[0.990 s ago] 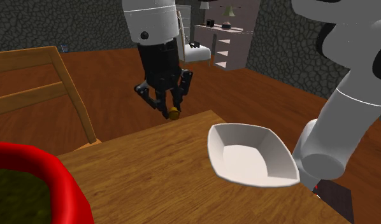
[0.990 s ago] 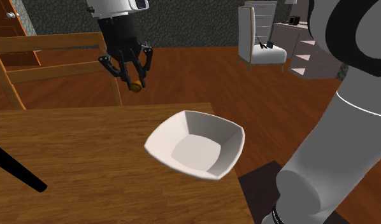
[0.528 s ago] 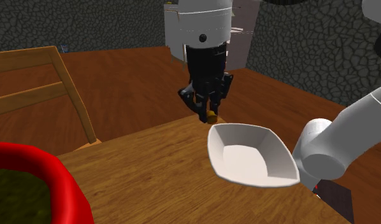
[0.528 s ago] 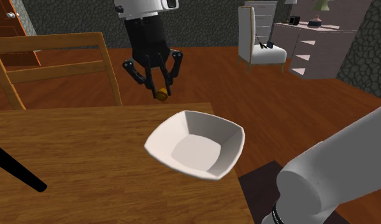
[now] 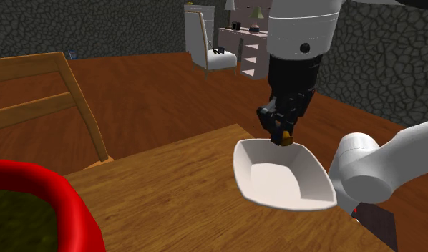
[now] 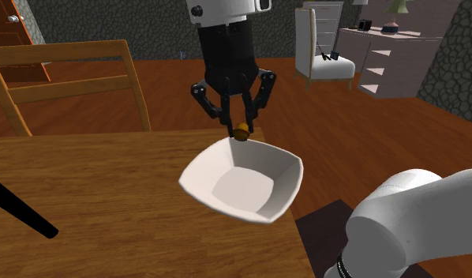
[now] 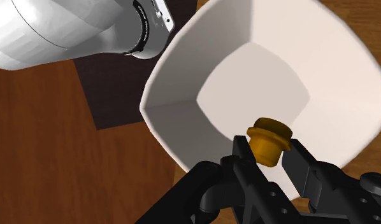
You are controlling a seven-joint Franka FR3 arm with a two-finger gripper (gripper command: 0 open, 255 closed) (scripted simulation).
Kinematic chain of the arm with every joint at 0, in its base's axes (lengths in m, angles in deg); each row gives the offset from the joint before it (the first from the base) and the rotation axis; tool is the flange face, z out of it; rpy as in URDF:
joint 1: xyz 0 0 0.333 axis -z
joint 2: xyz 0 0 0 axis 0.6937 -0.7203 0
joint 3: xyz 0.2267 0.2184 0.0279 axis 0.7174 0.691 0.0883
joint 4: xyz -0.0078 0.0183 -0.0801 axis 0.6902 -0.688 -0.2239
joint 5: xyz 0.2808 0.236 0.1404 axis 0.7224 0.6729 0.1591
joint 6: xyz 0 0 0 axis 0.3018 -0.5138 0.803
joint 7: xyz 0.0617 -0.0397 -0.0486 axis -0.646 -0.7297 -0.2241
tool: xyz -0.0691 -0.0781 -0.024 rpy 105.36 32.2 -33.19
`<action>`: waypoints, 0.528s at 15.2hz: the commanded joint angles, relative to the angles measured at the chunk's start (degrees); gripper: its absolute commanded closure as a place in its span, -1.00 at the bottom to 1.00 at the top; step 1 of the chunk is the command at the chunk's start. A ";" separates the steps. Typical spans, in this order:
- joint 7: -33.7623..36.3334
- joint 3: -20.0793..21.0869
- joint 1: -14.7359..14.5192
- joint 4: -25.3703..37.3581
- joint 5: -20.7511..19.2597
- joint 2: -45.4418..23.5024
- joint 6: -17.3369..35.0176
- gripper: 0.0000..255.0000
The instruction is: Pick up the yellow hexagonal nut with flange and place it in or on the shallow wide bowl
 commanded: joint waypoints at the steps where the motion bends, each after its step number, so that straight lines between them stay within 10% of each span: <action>1: -0.44 -0.40 -0.45 -2.23 0.29 1.51 0.61 1.00; 8: -0.82 0.44 -1.13 -8.89 1.35 3.53 5.32 1.00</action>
